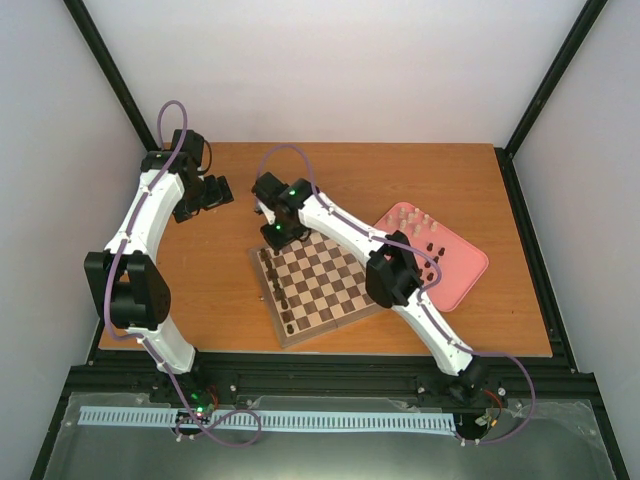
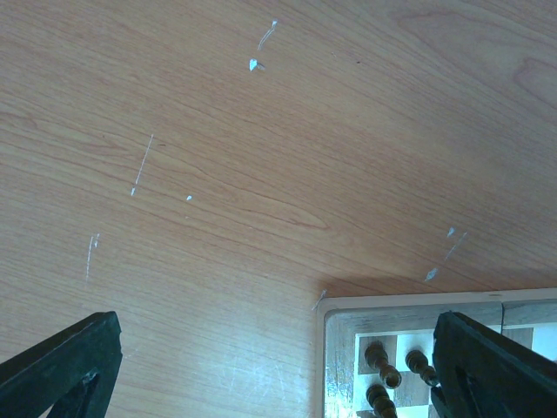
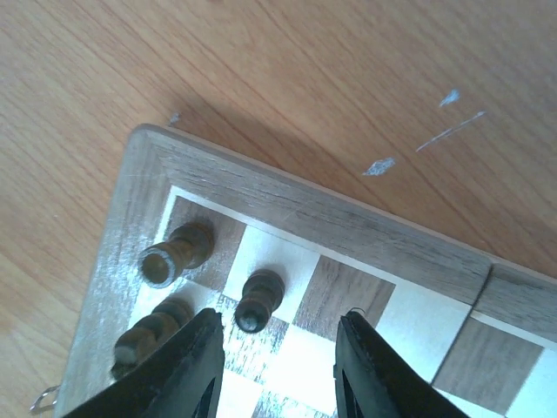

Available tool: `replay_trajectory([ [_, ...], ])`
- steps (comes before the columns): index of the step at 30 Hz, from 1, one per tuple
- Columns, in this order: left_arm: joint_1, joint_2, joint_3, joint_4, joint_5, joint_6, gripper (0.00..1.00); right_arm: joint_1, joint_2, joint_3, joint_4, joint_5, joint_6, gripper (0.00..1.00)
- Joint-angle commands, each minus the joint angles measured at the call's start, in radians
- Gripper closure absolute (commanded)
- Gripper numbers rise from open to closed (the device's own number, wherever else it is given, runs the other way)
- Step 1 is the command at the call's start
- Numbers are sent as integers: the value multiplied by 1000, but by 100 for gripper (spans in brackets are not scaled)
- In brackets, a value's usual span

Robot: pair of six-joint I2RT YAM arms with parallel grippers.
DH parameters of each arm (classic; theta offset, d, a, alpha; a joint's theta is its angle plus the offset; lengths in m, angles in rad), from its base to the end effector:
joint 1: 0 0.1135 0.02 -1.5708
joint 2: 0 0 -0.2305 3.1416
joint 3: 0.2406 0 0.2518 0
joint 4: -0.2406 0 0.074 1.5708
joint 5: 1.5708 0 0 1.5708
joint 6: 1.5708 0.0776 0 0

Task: Set up the chess pieces on the board
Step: Place the chess piece on the chessboard, then pick up the chess piece from the storage box.

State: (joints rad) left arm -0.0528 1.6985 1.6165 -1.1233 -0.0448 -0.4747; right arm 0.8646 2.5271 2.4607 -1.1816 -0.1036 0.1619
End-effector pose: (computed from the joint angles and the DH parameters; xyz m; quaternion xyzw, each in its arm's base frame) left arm 0.3518 -0.0151 0.2404 -0.2098 0.9605 -0.0261 0.1811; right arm 0.3211 0.3889 0.1467 -0.3470 0.9226 0.1233 0.1147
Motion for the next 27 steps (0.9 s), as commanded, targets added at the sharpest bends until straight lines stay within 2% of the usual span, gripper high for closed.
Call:
replay_trajectory([
  [1,-6,-1,29,-2,-9,8,0,-4,-92,-2,1,-16,-28,63],
  [5,-6,1,33,-4,-8,8,0,-4,-137,-4,-7,-32,-42,63],
  [11,-6,-3,38,-12,-18,10,0,-51,-297,-121,-46,101,15,63],
  [20,-6,3,47,-13,-6,7,0,-297,-745,-699,-61,353,251,62],
  [27,-6,19,50,-7,13,4,0,-640,-988,-1160,17,206,319,63],
])
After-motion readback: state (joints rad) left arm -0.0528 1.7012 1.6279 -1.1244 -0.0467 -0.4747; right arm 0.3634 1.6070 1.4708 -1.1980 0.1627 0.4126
